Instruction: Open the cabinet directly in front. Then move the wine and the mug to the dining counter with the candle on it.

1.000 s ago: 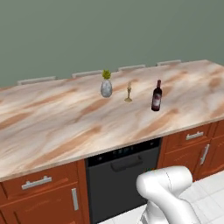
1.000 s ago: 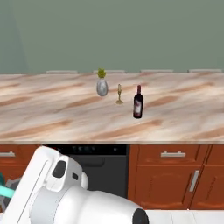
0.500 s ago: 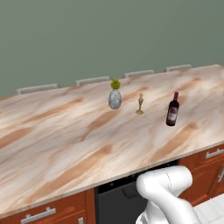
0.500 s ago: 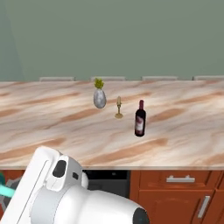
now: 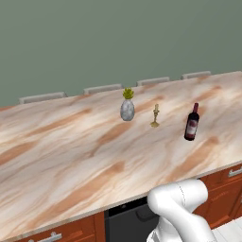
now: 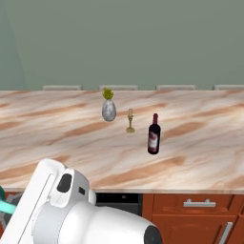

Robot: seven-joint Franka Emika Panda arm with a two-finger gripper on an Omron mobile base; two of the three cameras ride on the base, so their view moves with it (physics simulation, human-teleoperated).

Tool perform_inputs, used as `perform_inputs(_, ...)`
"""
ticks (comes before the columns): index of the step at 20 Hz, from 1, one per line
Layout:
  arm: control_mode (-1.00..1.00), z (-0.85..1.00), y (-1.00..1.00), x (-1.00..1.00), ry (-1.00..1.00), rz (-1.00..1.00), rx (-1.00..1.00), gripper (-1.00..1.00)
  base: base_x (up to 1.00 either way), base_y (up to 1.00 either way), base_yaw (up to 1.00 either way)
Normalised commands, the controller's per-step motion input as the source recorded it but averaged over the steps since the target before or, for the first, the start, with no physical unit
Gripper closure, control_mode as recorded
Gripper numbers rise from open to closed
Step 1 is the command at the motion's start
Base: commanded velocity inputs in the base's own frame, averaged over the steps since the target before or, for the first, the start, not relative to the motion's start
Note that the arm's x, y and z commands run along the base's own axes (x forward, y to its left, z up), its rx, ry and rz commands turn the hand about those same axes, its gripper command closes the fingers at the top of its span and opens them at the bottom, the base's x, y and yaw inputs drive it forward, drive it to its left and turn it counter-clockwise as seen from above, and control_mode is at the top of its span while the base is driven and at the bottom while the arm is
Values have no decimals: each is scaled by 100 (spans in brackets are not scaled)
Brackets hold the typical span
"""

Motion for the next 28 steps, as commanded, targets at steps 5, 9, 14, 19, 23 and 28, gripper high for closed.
perform_inputs(5, 100, 0, 0, 0, 0, 0, 0, 100, 20, 0, 0)
perform_inputs(9, 100, 0, 0, 0, 0, 0, 0, 100, 0, 0, 0)
perform_inputs(14, 100, 0, 0, 0, 0, 0, 0, 100, 0, 0, 0)
perform_inputs(19, -100, 0, 0, 0, 0, 0, 0, 100, 0, 0, 0)
perform_inputs(23, -100, 0, 0, 5, 3, -7, 0, 100, 0, 0, 0)
perform_inputs(28, -100, 4, 0, 34, 14, -21, 0, 100, 0, 0, 0)
